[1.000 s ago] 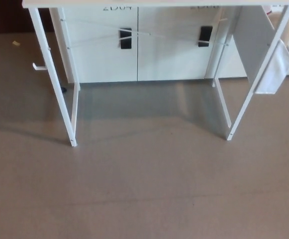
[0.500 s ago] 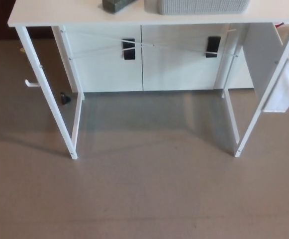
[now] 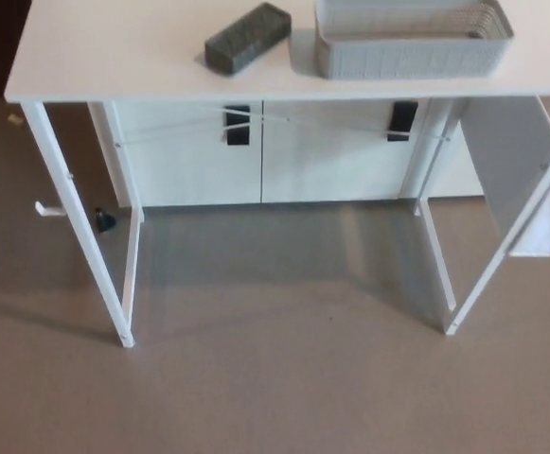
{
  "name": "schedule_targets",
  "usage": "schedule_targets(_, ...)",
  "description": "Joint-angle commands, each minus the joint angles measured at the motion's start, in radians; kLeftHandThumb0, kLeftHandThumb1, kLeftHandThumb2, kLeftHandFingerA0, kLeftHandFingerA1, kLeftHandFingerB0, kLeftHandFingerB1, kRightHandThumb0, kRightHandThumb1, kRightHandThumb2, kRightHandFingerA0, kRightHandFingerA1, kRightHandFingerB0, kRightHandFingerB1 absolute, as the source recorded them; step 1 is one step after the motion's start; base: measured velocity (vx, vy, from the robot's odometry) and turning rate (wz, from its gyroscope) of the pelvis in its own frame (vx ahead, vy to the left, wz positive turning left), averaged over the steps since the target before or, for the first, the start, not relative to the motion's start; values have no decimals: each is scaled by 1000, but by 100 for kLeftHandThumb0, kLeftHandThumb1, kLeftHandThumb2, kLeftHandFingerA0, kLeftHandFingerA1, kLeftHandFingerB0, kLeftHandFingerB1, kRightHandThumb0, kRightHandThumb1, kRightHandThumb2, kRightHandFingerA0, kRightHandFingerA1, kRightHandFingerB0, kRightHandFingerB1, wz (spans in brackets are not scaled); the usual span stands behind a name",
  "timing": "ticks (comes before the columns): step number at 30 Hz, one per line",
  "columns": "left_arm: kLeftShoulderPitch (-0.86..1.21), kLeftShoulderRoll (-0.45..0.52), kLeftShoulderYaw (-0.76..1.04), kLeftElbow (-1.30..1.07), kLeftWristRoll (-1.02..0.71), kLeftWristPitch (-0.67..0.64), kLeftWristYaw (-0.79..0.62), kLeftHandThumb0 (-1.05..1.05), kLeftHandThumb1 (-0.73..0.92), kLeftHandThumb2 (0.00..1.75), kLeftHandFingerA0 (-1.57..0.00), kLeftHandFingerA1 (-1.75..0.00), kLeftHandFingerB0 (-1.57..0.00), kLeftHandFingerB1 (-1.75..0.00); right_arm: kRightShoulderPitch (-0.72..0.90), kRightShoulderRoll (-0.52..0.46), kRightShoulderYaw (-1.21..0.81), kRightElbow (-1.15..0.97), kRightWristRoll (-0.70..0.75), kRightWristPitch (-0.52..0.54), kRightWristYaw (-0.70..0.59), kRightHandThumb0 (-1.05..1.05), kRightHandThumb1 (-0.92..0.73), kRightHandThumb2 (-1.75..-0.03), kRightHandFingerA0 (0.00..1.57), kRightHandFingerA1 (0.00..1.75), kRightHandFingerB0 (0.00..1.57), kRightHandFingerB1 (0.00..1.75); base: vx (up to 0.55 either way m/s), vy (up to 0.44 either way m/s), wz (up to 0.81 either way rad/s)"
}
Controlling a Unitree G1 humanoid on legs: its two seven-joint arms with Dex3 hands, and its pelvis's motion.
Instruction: The robot walks towards a desk on which an eraser is kept on the left hand side and a container is kept on the right hand side. The robot picks up the eraser using its left hand and places it in the container.
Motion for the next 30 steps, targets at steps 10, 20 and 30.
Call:
schedule_targets(10,32,-121,-5,-165,37,82,190,-42,59,58,-38,-33,-29,-31,16,71,-69,-66,48,48,-34,-11,-38,-53,69,59,54,55,274,-183,10)
schedule_targets(20,11,-55,-11,-111,38,45,134,-43,59,59,-42,-34,-32,-31,-9,75,-63,-59,44,50,-46,-9,-39,-52,71,58,55,54,228,-88,-5)
schedule_targets(30,18,-4,-78,-60,108,-19,153,-43,60,59,-44,-34,-32,-31,3,81,-59,-56,46,44,-42,-2,-40,-52,71,59,54,54,216,-4,-1)
